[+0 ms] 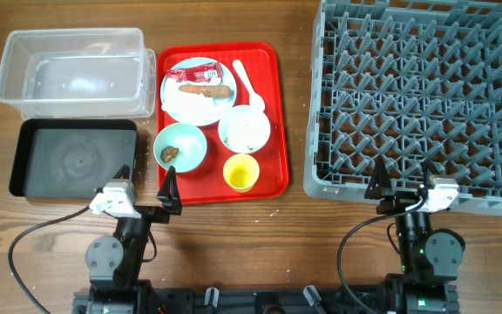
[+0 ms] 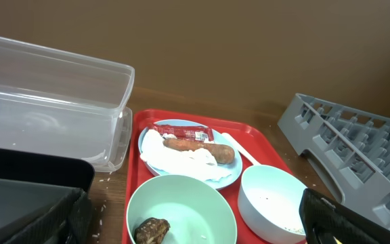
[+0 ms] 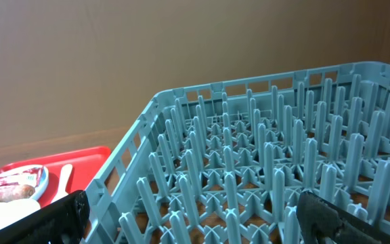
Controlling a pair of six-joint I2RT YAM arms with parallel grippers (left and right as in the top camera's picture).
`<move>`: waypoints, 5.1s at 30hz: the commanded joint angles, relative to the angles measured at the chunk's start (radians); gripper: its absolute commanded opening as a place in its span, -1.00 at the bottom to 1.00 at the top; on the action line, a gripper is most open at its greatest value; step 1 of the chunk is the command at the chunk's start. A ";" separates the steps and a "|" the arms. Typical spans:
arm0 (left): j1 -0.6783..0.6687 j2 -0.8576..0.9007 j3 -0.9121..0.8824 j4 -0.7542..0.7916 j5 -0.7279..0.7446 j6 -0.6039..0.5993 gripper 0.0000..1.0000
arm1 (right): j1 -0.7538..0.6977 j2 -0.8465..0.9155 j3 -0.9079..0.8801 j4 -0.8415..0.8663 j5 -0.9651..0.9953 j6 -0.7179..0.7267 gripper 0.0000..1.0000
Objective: Sort waste into correct bins and load items into the dishwasher rack
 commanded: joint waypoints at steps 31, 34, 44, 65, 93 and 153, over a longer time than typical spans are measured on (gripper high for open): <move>-0.105 1.624 1.692 -0.735 0.053 0.167 1.00 | -0.003 0.969 1.077 -0.444 -0.210 -0.160 0.99; -0.119 1.811 1.894 -0.925 0.044 0.167 1.00 | -0.003 1.110 1.209 -0.605 -0.210 -0.159 0.99; -0.125 1.928 1.892 -0.883 0.099 -0.006 1.00 | -0.003 1.233 1.205 -0.655 -0.243 0.013 0.99; -0.249 2.341 1.886 -0.783 -0.222 -0.639 0.00 | -0.003 1.233 1.204 -0.713 -0.243 0.013 0.99; -0.237 2.101 1.881 -0.966 -0.211 -0.499 -0.75 | -0.003 1.234 1.204 -0.710 -0.232 0.013 1.00; -0.316 2.140 1.673 -0.795 -0.185 -0.384 -0.05 | -0.002 1.262 1.196 -0.702 -0.232 0.035 1.00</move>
